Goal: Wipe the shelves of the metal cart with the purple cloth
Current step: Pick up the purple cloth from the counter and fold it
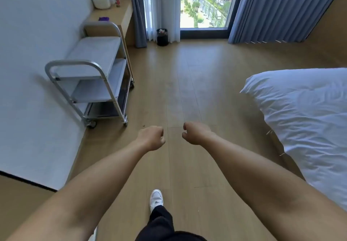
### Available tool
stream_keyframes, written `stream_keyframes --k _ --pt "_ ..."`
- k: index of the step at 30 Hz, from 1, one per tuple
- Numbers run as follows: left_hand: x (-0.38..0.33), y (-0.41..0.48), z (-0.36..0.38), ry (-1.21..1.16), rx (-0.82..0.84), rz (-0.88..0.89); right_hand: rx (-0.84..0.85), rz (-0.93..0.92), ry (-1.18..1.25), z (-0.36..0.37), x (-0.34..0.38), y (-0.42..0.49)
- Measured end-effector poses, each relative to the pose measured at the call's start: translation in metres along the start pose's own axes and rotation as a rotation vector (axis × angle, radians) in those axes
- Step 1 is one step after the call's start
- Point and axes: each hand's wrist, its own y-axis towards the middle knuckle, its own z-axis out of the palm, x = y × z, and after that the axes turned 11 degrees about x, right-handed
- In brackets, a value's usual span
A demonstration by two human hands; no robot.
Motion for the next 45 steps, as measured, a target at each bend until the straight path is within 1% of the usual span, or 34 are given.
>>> stream_keyframes --k 4,6,9,13,17,20,25,30,35,39,45 --pt "0.021 0.038 -0.02 -0.059 -0.021 0.022 0.0 0.02 0.025 -0.021 0.019 0.044" --pt "0.031 0.053 -0.028 -0.153 -0.033 0.047 -0.005 0.013 0.115 -0.034 0.034 0.069" --pt "0.054 0.072 -0.039 -0.221 -0.065 0.062 -0.067 -0.011 0.258 -0.052 0.054 0.101" --pt "0.089 0.096 -0.058 -0.162 -0.103 0.077 -0.151 -0.042 0.266 -0.068 0.063 0.131" --pt "0.112 0.118 -0.073 -0.072 -0.206 0.123 -0.2 -0.056 0.3 -0.078 0.06 0.155" --pt "0.123 0.133 -0.08 -0.067 -0.275 0.126 -0.238 -0.077 0.326 -0.083 0.063 0.175" --pt "0.132 0.181 -0.099 -0.117 -0.296 0.09 -0.307 -0.092 0.271 -0.101 0.06 0.224" --pt "0.127 0.263 -0.135 -0.076 -0.286 0.075 -0.361 -0.105 0.27 -0.139 0.038 0.297" --pt "0.121 0.351 -0.19 -0.119 -0.28 0.031 -0.325 -0.112 0.272 -0.193 0.013 0.377" --pt "0.115 0.412 -0.226 -0.151 -0.309 0.002 -0.3 -0.156 0.263 -0.241 -0.002 0.437" --pt "0.117 0.481 -0.248 -0.162 -0.212 0.007 -0.251 -0.167 0.27 -0.292 -0.014 0.505"
